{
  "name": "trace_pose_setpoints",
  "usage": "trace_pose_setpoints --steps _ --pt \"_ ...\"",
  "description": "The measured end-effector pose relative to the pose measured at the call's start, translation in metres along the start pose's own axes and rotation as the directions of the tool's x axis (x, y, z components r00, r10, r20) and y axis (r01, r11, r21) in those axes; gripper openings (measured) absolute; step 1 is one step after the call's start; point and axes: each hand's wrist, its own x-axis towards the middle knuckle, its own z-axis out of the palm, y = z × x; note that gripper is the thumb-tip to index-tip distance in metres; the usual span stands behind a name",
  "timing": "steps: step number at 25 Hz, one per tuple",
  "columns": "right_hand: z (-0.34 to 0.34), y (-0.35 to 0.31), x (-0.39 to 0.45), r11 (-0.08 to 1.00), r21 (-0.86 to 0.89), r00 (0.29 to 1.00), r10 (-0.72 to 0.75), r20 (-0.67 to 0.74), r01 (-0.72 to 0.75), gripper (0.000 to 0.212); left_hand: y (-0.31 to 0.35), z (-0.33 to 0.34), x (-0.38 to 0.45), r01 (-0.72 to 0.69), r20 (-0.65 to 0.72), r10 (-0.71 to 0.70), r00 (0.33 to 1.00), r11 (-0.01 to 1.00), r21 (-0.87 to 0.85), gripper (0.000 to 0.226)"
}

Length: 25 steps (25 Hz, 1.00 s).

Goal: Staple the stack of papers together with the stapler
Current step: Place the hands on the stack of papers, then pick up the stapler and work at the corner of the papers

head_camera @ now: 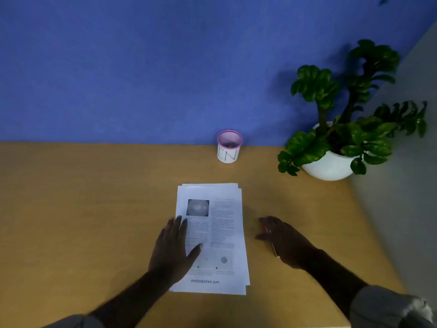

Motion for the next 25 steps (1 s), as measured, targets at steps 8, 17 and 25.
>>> trace_pose_setpoints --steps 8,17,25 --pt "0.002 0.019 0.001 0.989 -0.122 0.996 -0.083 -0.010 0.081 0.038 0.006 0.007 -0.005 0.148 -0.032 -0.147 0.989 0.989 0.022 0.080" --pt "0.000 -0.002 0.022 0.962 0.249 0.964 0.163 -0.208 -0.110 0.023 0.014 -0.004 0.003 0.299 -0.062 -0.306 0.950 0.948 -0.107 0.075" --pt "0.010 -0.051 0.075 0.468 0.806 0.850 0.521 0.080 -0.363 0.014 0.023 -0.008 0.043 0.492 0.086 -0.488 0.869 0.826 -0.277 0.069"
